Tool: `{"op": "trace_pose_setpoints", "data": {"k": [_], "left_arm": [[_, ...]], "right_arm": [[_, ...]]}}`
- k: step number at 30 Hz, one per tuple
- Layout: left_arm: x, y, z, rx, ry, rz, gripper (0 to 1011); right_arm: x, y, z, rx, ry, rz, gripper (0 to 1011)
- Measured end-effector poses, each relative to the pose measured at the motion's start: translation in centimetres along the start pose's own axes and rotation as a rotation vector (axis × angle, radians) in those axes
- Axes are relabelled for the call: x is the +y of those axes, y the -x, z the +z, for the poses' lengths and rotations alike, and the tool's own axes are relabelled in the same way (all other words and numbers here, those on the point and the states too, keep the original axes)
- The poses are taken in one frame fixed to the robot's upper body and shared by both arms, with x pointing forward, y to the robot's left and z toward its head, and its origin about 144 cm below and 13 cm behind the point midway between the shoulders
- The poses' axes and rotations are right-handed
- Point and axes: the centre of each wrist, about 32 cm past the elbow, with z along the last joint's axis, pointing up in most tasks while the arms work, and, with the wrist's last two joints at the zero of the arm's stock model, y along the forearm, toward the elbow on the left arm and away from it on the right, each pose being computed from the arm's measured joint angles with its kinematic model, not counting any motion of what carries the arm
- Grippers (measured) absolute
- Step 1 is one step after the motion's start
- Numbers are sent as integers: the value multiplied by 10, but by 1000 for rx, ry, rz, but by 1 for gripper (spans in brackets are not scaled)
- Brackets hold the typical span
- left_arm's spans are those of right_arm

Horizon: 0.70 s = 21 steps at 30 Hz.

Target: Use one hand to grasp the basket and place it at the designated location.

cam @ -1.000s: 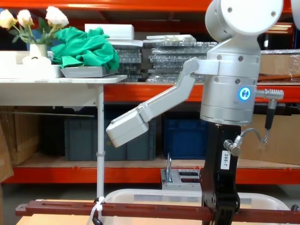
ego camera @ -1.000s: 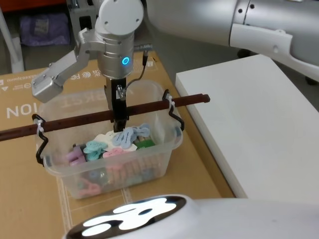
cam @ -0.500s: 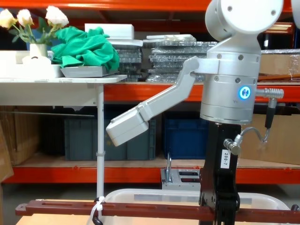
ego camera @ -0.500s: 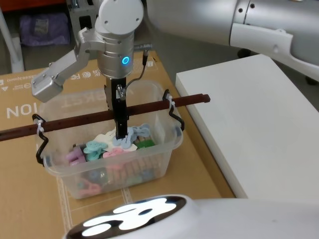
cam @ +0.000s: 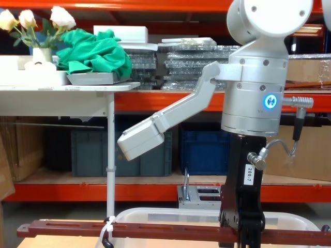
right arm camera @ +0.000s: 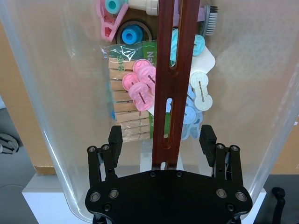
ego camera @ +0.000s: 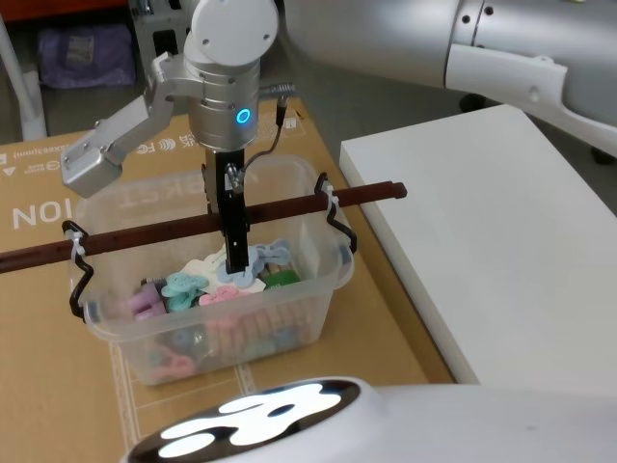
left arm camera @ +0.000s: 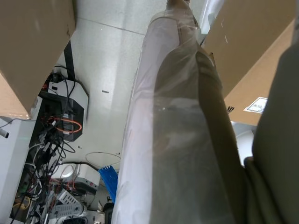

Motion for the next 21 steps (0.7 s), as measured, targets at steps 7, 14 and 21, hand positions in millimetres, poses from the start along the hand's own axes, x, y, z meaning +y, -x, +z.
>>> {"op": "trace_pose_setpoints", "data": {"k": [7,14,21], "left_arm": [[0,0,0,0,0,0,0],[0,0,0,0,0,0,0],[0,0,0,0,0,0,0]], "right_arm": [[-2,4,0,3,0,-7,1000],[-11,8,2,-10,16,-24,1000],[-19,11,4,-16,29,-25,1000]]}}
